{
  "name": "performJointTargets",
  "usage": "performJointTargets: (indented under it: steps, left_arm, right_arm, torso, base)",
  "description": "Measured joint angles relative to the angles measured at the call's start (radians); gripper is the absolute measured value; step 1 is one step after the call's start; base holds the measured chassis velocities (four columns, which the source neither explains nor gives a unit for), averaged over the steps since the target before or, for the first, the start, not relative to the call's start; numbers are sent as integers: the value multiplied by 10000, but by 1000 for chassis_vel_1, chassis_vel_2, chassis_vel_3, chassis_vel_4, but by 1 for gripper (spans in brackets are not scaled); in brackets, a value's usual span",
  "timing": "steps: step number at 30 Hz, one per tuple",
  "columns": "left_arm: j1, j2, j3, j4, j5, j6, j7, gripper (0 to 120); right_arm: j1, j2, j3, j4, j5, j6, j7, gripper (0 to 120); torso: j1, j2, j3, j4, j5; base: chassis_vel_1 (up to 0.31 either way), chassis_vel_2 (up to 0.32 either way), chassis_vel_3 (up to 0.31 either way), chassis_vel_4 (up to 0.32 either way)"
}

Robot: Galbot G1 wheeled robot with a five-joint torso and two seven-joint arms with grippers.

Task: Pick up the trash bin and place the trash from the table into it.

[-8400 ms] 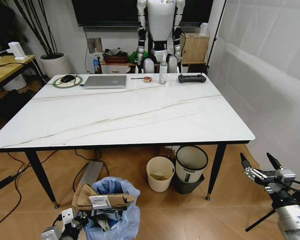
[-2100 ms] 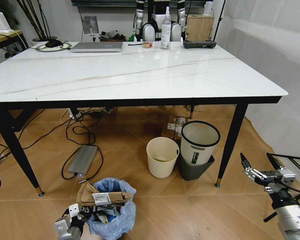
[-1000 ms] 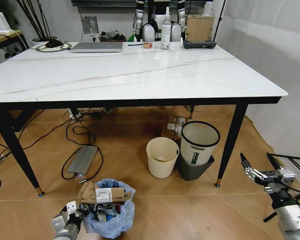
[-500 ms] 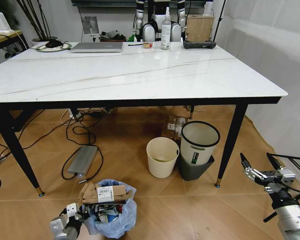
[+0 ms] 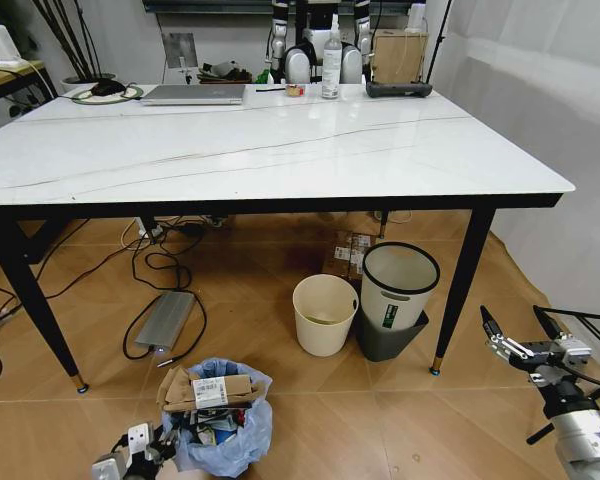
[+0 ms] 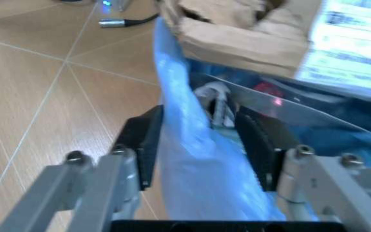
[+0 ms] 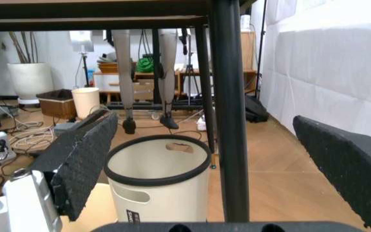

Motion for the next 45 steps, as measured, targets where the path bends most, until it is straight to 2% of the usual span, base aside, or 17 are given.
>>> performJointTargets:
  steps: [5,8,10,13,14,16,18,22,23,25,28,45]
  left_arm:
    - [835,29,-115,-981,715,-446,234,71]
    - [1342,-60,-231,-1602,1238,-909,441,87]
    - [1435,-87,-248,-1724,1319,-1024,489,88]
    - [1849,-303,-312,-2189,1864,-1945,600,98]
    - [1962,-408,-362,-2285,2315,-2520,642,100]
    - [1988,-452,-401,-2291,2541,-2830,659,100]
    - [1999,-544,-476,-2281,3019,-3610,677,100]
    - [1506,-644,-638,-1600,4409,-6015,761,100]
    - [1506,-644,-638,-1600,4409,-6015,761,100]
    - [1173,-734,-665,-1371,4497,-6804,753,100]
    - [754,-759,-736,-1290,4442,-7493,772,100]
    - [650,-764,-769,-1265,4431,-7589,824,100]
  right_arm:
    - [1,0,0,0,0,0,0,100]
    - [0,0,0,0,0,0,0,100]
    - [0,0,0,0,0,0,0,100]
    - [0,0,0,0,0,0,0,100]
    - [0,0,0,1,0,0,0,100]
    - [0,0,0,0,0,0,0,100]
    - [0,1,0,0,0,0,0,100]
    - [0,0,0,0,0,0,0,100]
    - [0,0,0,0,0,0,0,100]
    - [0,0,0,0,0,0,0,100]
    - [0,0,0,0,0,0,0,100]
    - [0,0,0,1,0,0,0,100]
  torso:
    - [0,1,0,-1,1]
    - [0,2,0,-1,1]
    - [0,1,0,-1,1]
    - [0,1,0,-1,2]
    - [0,2,0,0,-1]
    - [0,2,0,0,0]
    - [0,2,0,0,2]
    - [0,2,1,-1,-1]
    - [0,2,1,-1,-1]
    - [1,2,1,-1,-4]
    - [1,1,2,-1,0]
    - [1,2,2,0,0]
  base:
    - [0,0,0,0]
    - [0,0,0,0]
    - [0,0,0,0]
    - [0,0,0,0]
    - [0,0,0,0]
    - [0,0,0,0]
    - [0,0,0,0]
    - [0,0,0,0]
    - [0,0,0,0]
    - [0,0,0,0]
    - [0,0,0,0]
    - [0,0,0,0]
